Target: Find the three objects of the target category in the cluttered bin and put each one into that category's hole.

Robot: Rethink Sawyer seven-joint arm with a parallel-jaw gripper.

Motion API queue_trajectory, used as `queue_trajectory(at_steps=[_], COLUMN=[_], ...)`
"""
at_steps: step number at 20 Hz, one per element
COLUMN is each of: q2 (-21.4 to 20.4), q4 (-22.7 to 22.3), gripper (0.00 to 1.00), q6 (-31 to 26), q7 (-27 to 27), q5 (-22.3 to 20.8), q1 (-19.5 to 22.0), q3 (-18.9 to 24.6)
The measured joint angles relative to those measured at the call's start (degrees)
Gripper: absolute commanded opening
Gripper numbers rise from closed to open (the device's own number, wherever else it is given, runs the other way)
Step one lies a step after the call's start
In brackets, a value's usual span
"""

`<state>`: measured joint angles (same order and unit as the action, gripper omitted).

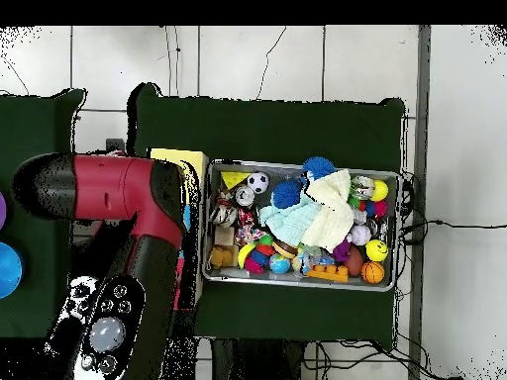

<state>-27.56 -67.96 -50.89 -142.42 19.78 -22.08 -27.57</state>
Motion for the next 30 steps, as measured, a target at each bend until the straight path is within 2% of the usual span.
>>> queue_trajectory(at_steps=[14,24,30], q2=[-0.3,0.0,1.8], q4=[2.8,2.8,3.2], gripper=[0.0,0.0,0.0], q6=[0.0,0.0,0.0], q7=[0.0,0.0,0.0], q5=[-0.3,-0.7,-0.9], q1=[7.4,8.8,8.8], q3=[0.5,1.7,3.4])
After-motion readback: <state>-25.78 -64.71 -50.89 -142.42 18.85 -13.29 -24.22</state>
